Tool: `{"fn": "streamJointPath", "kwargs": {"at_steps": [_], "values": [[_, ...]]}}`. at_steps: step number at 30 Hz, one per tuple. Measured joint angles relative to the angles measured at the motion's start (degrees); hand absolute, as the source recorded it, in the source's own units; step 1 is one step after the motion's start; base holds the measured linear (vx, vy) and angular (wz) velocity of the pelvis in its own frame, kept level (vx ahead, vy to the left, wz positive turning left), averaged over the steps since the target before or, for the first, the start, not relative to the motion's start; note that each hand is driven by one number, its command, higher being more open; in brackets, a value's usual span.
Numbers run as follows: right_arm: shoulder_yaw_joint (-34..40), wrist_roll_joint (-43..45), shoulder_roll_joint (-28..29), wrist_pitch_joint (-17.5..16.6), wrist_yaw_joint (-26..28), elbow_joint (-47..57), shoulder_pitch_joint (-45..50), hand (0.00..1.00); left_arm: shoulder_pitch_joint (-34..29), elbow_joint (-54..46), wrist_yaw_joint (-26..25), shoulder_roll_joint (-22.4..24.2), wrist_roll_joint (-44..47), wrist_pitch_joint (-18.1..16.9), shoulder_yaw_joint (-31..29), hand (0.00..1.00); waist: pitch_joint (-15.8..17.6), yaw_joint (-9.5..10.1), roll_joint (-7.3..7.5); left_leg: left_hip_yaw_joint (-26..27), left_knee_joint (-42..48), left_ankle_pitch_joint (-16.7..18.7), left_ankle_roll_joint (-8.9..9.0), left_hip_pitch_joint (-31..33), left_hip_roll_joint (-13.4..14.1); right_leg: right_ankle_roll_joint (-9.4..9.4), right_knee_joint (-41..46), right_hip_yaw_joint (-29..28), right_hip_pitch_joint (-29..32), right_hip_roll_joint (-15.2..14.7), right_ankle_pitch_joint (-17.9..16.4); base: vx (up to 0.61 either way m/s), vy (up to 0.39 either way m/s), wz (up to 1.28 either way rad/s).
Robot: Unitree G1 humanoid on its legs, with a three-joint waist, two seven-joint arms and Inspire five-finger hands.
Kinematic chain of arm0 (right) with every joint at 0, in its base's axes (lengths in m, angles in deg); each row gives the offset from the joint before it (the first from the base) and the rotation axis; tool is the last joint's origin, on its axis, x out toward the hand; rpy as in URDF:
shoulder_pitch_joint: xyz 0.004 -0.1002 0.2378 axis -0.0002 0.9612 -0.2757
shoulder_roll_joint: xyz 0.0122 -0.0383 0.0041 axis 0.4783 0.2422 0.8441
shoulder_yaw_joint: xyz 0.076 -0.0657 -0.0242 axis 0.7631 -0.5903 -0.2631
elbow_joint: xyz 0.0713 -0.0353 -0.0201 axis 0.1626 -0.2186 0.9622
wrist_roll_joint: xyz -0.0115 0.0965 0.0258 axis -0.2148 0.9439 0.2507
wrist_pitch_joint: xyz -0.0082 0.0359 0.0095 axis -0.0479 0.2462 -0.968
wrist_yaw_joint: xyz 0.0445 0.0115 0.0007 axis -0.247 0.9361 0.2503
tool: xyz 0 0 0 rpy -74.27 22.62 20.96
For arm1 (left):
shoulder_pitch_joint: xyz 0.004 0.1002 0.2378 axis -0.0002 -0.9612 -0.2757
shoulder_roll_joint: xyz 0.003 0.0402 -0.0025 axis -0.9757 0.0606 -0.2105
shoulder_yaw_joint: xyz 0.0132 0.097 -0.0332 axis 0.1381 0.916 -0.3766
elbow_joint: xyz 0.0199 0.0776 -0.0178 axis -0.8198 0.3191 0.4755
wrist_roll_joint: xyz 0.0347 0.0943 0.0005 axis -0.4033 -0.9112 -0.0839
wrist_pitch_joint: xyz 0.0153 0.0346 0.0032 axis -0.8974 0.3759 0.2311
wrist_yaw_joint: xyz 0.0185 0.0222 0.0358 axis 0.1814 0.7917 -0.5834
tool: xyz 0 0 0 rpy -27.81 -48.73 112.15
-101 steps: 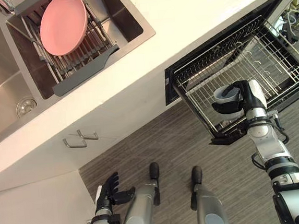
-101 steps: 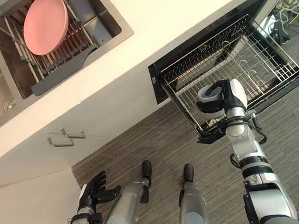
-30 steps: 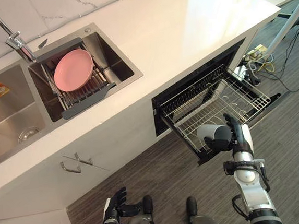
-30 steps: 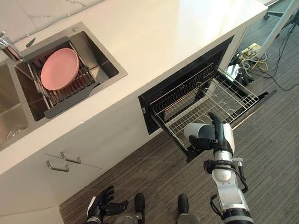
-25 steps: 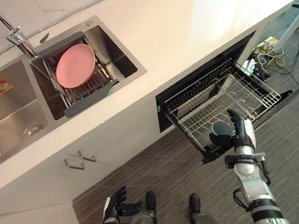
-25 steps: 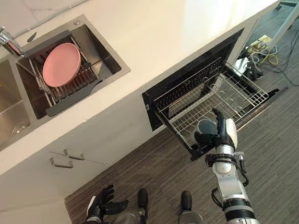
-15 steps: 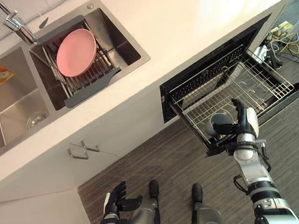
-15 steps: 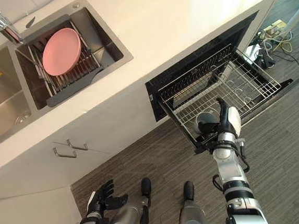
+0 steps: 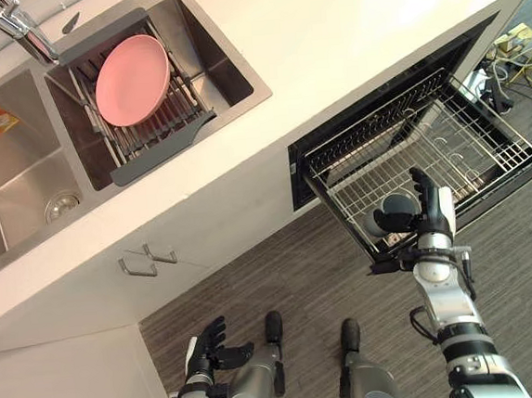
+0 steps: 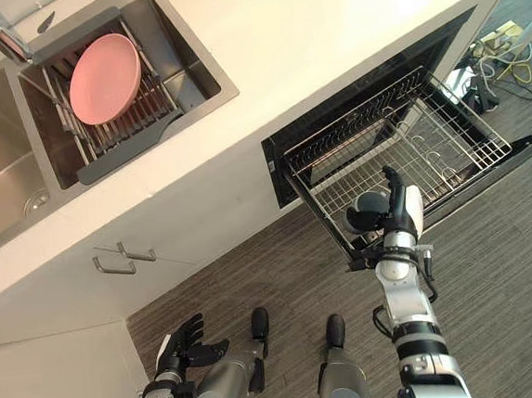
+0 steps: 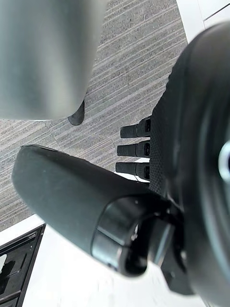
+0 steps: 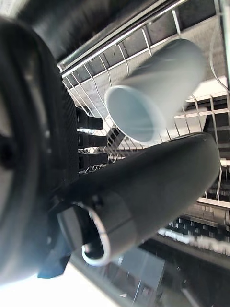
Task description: Walk over to the sink, pick up the cup, carry it to the dishwasher, place the cup inside the dishwasher, then close the dishwasher door
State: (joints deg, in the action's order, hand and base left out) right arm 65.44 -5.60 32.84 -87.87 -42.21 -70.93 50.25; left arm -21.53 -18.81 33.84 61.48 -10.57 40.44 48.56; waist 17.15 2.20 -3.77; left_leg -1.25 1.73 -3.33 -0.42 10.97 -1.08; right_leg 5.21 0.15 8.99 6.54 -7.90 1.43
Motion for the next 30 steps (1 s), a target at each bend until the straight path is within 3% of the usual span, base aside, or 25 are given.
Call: {"fn": "streamJointPath", "kwargs": {"at_steps": [10, 16, 30], "values": [[0.18, 5.49, 7.01, -3.1, 2.17, 15.71, 11.8, 0.9, -0.38, 0.51, 0.21, 0.13, -0.21, 1.86, -0.04, 0.9, -0.69, -1.51, 0.67, 0.47, -1.83, -0.18, 0.4, -3.73, 0.22, 0.07, -0.5, -0.44, -2.79, 0.17, -0.13, -0.03, 0.001, -0.02], [0.15, 8.92, 9.54, -4.58, 4.32, 20.51, 15.6, 0.9, -0.75, 1.15, 0.37, 0.09, -0.28, 2.32, -0.02, 0.9, -3.95, -1.62, 1.84, 1.03, -2.06, 0.08, 0.62, -5.27, 0.5, 0.08, -1.67, -0.95, -4.46, 0.5, -0.11, 0.03, -0.011, -0.05], [3.55, 11.25, 13.21, -6.54, 5.35, 27.91, 20.92, 0.9, -2.1, 3.92, 0.32, 0.81, -1.31, 2.63, 0.11, 0.9, -9.09, -2.13, 1.95, 2.22, -3.09, 0.86, 0.86, -7.74, 1.02, -0.36, -2.46, -2.04, -6.13, 0.96, -0.4, 0.0, -0.005, -0.05]]}}
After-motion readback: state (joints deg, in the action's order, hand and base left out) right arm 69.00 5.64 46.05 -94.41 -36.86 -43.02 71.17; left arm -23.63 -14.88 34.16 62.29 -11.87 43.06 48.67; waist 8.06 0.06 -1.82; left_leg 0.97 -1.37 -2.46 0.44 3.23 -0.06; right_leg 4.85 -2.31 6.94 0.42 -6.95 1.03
